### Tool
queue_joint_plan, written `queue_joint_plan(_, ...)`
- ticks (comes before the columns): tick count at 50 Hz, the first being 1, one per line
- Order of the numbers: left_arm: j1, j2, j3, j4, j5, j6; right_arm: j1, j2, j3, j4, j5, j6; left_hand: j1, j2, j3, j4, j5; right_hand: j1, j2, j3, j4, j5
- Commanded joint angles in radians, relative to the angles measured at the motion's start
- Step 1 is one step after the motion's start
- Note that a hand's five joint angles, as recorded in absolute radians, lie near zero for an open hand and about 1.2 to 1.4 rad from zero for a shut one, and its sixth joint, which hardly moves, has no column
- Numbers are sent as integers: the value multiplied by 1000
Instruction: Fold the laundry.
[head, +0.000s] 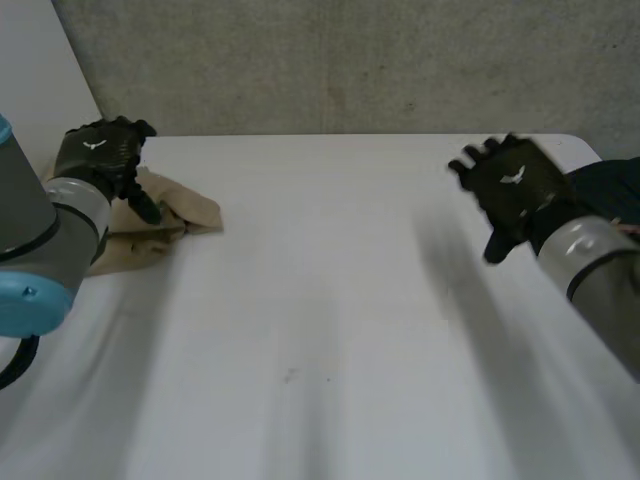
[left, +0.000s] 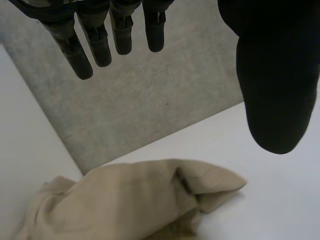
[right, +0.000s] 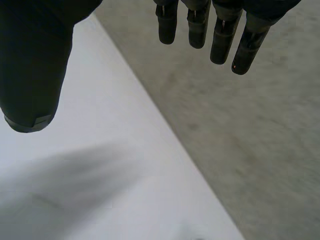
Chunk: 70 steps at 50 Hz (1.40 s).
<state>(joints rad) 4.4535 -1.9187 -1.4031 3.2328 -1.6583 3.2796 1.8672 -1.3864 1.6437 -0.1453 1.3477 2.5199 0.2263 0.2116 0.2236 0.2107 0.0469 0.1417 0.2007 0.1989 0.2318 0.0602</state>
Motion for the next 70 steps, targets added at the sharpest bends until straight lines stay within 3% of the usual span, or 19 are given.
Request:
queue_joint_plan(1,86,-112,81,-5,84,103,59,-51,149,-30,-33,37,-48,-33,-45,-32,-43,33,-26,-24,-57,-60)
queue_joint_plan(10,182,-305,220,-1,104,310,67,-49,240,-83,-33,51,-48,-33,-45,-32,-43,33,-26,-24,-57,-60)
queue_joint_plan(20,219,-468,349,59,123,364,63,-45,266,-99,-33,51,46,60,48,61,50,33,-26,-24,-57,-60)
queue_joint_plan(24,219,-500,374,62,146,362,59,-45,268,-100,-32,51,412,426,414,427,416,33,-26,-24,-57,-60)
queue_joint_plan(25,213,-505,375,62,156,361,58,-45,268,-100,-32,51,890,904,892,905,894,33,-26,-24,-57,-60)
queue_joint_plan(26,207,-505,374,62,160,361,56,-43,268,-100,-32,49,1165,1179,1167,1180,1170,33,-26,-24,-57,-60)
queue_joint_plan(28,201,-503,368,64,161,354,50,-43,266,-102,-30,49,1170,1185,1173,1186,1175,33,-26,-24,-57,-60)
queue_joint_plan(32,150,-456,339,53,153,330,50,-46,261,-102,-29,48,1170,1185,1173,1186,1175,33,-26,-24,-57,-60)
queue_joint_plan(39,18,-171,159,61,160,143,32,-54,232,-102,2,49,1170,1185,1173,1186,1175,33,-26,-24,-57,-60)
queue_joint_plan(44,-164,18,40,50,166,-30,-14,-55,208,-100,57,56,1170,1185,1173,1186,1175,33,-26,-24,-57,-60)
queue_joint_plan(51,-384,78,-97,67,170,-87,-20,-55,197,-100,71,56,1170,1185,1173,1186,1175,33,-26,-24,-57,-60)
queue_joint_plan(52,-429,60,-108,65,164,-83,-20,-55,197,-100,71,56,487,502,490,503,492,33,-26,-24,-57,-60)
queue_joint_plan(53,-448,43,-108,61,158,-80,-20,-55,197,-100,71,56,152,167,155,168,157,33,-26,-24,-57,-60)
queue_joint_plan(54,-466,23,-105,56,157,-72,-20,-55,197,-99,71,56,-8,6,-6,7,-3,33,-26,-24,-57,-60)
queue_joint_plan(56,-496,-23,-99,55,155,-25,-19,-55,199,-96,71,54,-52,-37,-49,-36,-47,33,-26,-24,-57,-60)
queue_joint_plan(61,-477,-26,-100,51,141,78,-17,-55,199,-86,67,54,-52,-37,-49,-36,-47,33,-26,-24,-57,-60)
queue_joint_plan(70,-324,104,-194,53,77,104,-10,-146,191,-34,60,49,-51,-36,-48,-35,-46,33,-26,-24,-57,-60)
